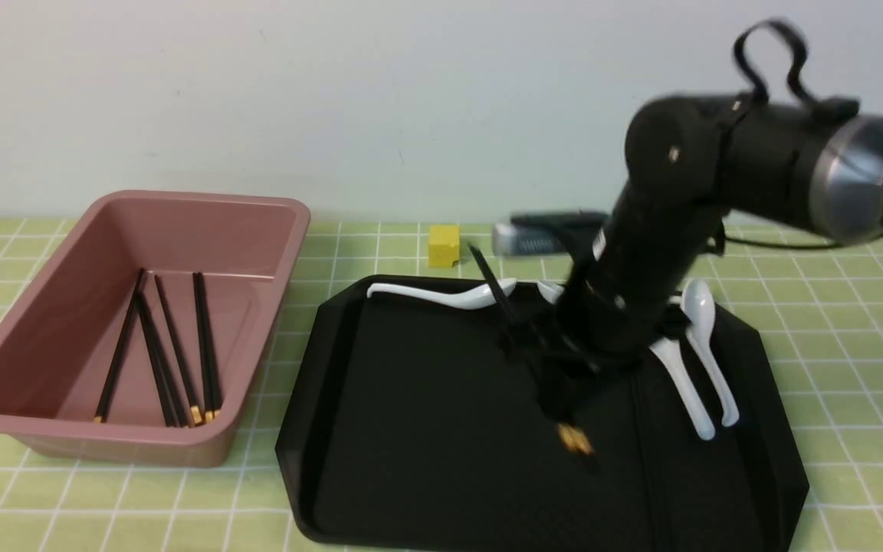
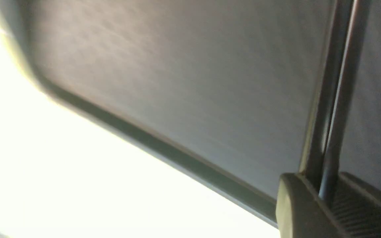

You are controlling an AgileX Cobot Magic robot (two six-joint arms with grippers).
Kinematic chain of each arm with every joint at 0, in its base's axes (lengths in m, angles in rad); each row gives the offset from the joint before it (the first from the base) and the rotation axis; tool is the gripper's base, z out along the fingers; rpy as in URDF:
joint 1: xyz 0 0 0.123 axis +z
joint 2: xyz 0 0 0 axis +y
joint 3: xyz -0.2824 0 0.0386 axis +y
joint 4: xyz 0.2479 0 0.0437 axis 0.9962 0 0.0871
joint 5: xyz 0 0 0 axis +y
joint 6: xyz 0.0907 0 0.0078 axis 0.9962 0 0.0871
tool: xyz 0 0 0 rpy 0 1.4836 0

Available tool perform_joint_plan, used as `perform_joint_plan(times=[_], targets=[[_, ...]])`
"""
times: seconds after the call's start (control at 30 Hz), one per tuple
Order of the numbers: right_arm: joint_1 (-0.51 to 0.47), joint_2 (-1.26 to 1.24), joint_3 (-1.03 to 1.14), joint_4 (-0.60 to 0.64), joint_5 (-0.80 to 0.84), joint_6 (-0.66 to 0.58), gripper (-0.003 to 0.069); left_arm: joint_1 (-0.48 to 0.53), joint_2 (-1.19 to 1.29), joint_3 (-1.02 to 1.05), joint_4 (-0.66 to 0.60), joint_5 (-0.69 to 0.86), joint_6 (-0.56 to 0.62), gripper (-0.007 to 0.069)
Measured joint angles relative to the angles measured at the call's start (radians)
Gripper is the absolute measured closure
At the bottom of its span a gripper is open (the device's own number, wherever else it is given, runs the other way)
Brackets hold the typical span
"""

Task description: On green tablecloth take chopsticks from black tray and put them in box.

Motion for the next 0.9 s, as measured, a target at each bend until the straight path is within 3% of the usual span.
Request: perform_joint_plan(times=[0.2,0.23,0.33,0.37,0.4,0.53,0.67,0.77,0.9], targets=[[0.083,0.108,-0.215,0.34,-0.213,-0.257,0.0523,0.0,0.0,0.0,0.0,0.0,0.0,0.0514],[0.087,0.114,-0.23,0.352,-0.222,-0.277,0.0523,0.0,0.0,0.0,0.0,0.0,0.0,0.0514],[0.165,0.234,-0.343,0.557,-0.399,-0.455,0.0523,0.0,0.0,0.0,0.0,0.0,0.0,0.0514],[0.17,0.241,-0.349,0.568,-0.41,-0.465,0.0523,0.0,0.0,0.0,0.0,0.0,0.0,0.0514],[0.208,0.304,-0.386,0.673,-0.496,-0.54,0.0523,0.0,0.0,0.0,0.0,0.0,0.0,0.0514],[0.27,0.412,-0.439,0.851,-0.648,-0.686,0.0523,0.0,0.0,0.0,0.0,0.0,0.0,0.0514],[0.291,0.465,-0.442,0.888,-0.67,-0.748,0.0475,0.0,0.0,0.0,0.0,0.0,0.0,0.051],[0.29,0.469,-0.442,0.86,-0.658,-0.758,0.0403,0.0,0.0,0.0,0.0,0.0,0.0,0.0511],[0.274,0.454,-0.445,0.806,-0.595,-0.759,0.038,0.0,0.0,0.0,0.0,0.0,0.0,0.0511]])
